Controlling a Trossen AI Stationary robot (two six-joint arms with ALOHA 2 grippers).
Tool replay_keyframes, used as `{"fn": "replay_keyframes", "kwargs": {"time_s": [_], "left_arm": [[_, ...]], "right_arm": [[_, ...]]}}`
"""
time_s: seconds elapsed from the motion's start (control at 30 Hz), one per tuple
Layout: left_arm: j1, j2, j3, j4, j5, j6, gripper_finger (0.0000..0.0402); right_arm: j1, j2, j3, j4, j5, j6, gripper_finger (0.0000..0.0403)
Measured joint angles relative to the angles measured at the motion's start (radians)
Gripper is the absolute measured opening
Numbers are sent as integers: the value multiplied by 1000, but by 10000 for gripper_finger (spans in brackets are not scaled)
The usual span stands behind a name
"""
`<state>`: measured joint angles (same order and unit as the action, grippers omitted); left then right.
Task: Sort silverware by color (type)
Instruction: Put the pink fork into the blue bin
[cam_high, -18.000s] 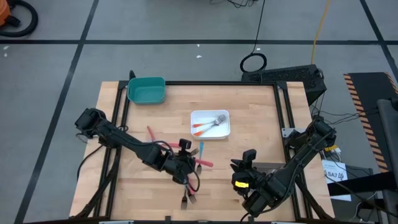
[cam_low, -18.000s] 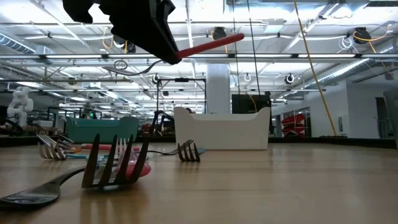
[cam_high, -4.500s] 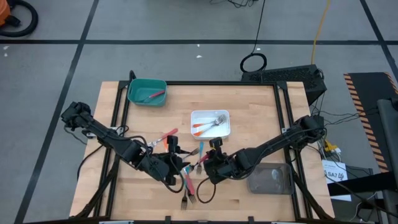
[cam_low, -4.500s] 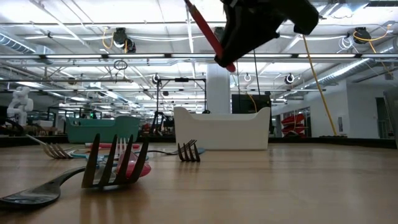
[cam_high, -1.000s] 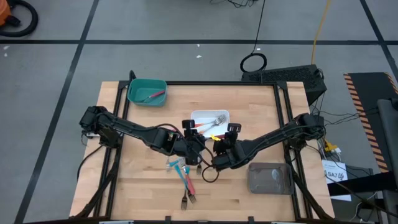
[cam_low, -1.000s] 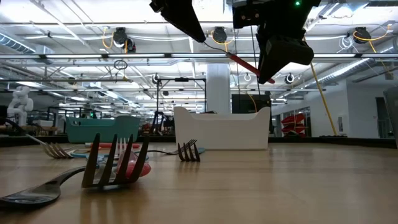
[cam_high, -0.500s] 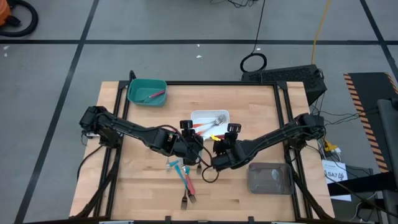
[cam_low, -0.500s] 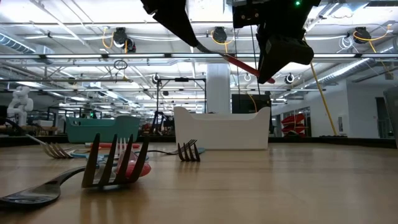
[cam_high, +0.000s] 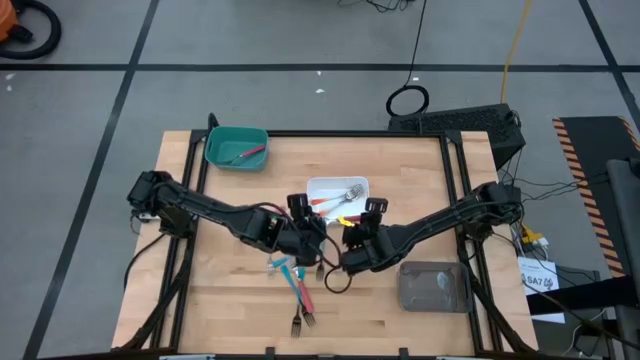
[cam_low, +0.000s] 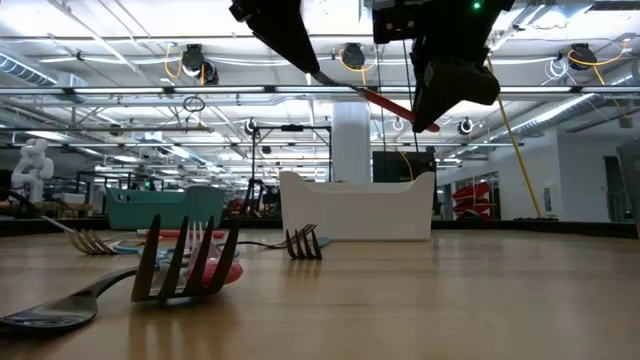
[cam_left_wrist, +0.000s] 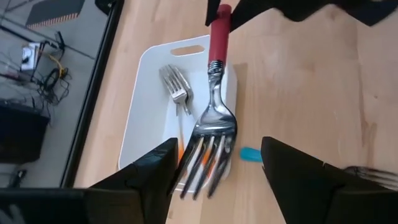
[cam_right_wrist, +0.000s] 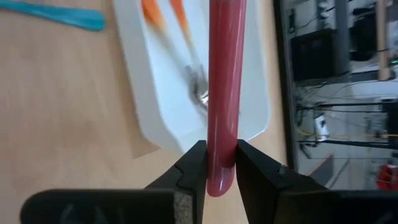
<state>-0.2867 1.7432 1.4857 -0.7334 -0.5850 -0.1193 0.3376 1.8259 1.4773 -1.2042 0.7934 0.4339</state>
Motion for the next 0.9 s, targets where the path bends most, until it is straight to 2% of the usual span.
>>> {"fn": "replay_keyframes", "kwargs": {"time_s": [0.13, 0.43, 0.63, 0.9], "left_arm": [[8, -2, 0, 2, 10, -22, 239], [-3, -10, 0, 4, 15, -17, 239], [-2, -10, 2, 1, 6, -14, 239], [-43, -9, 118, -133, 5, 23, 239]], "right_arm": [[0, 0, 0, 0, 43, -2, 67], [5, 0, 0, 0, 88, -12, 30], [6, 0, 0, 0, 75, -13, 23], [6, 0, 0, 2, 42, -16, 23]]}}
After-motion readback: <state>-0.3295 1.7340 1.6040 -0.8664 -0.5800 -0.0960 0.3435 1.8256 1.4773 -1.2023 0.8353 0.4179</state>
